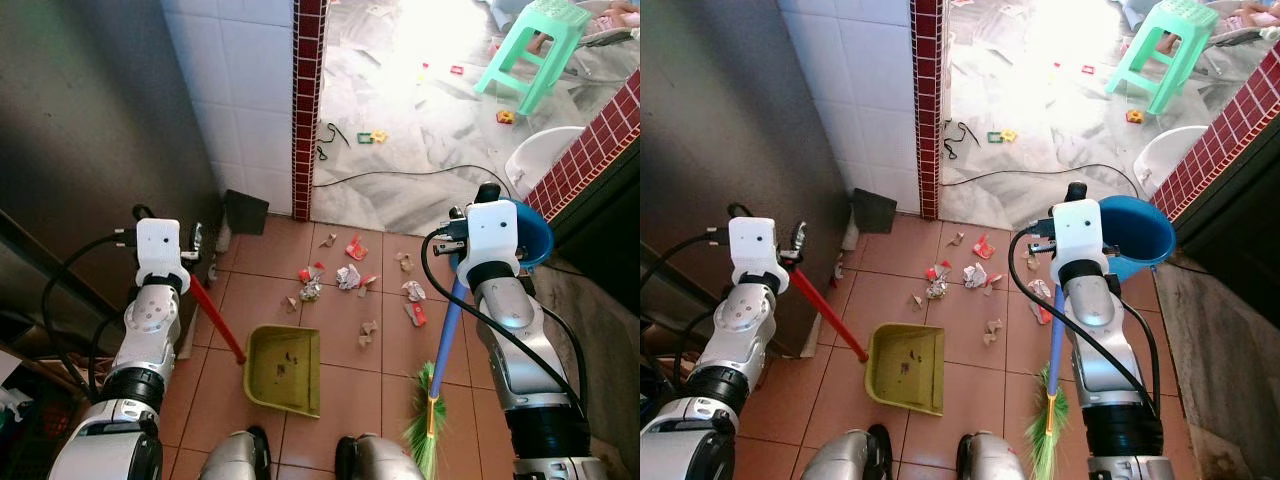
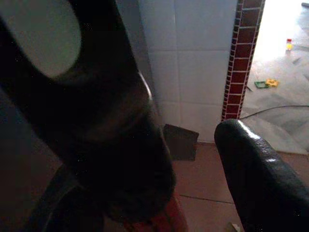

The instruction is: Sweep floor

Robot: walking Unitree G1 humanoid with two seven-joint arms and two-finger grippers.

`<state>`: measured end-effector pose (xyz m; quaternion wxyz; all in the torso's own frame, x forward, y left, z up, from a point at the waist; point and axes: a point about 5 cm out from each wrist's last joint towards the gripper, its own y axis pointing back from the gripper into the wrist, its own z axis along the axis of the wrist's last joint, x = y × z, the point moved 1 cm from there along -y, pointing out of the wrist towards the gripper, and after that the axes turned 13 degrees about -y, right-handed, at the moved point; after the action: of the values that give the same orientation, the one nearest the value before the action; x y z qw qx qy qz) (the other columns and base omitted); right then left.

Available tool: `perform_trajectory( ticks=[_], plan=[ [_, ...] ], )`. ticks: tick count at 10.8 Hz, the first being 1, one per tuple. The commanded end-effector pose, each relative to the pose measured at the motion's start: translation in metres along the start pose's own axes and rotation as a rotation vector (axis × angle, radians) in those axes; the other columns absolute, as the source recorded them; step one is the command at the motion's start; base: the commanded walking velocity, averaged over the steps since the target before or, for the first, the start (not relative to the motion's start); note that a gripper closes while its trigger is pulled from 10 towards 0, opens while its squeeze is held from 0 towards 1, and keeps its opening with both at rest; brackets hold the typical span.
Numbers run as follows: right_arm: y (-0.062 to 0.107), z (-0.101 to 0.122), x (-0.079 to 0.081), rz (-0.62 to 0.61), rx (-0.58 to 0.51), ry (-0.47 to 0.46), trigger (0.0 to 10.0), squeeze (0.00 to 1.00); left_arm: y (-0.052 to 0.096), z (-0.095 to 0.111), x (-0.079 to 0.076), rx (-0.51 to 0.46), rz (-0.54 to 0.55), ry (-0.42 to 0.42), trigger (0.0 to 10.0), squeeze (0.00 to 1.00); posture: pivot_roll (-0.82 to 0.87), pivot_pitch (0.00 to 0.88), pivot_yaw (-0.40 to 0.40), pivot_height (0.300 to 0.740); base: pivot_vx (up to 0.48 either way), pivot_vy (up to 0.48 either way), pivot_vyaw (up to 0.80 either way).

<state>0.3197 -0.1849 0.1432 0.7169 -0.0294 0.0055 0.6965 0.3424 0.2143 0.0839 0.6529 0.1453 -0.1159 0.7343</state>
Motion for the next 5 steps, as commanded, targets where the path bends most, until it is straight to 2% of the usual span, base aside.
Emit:
perform_trajectory(
  ticks=[1,5],
  plan=[
    [0.0000,0.0030,-0.0025,0.001,-0.010,0.013,10.0,0.00,-0.0018,0.0007,0.0031,-0.001,0.000,-0.004,10.0,0.00,-0.13,0.135,-0.063,0.740,0.000,0.000,0.00],
    [-0.0002,0.0035,-0.0025,0.003,-0.011,0.015,10.0,0.00,-0.0012,-0.0025,0.0030,0.010,-0.010,0.008,10.0,0.00,-0.14,0.136,-0.066,0.740,0.000,0.000,0.00]
  ],
)
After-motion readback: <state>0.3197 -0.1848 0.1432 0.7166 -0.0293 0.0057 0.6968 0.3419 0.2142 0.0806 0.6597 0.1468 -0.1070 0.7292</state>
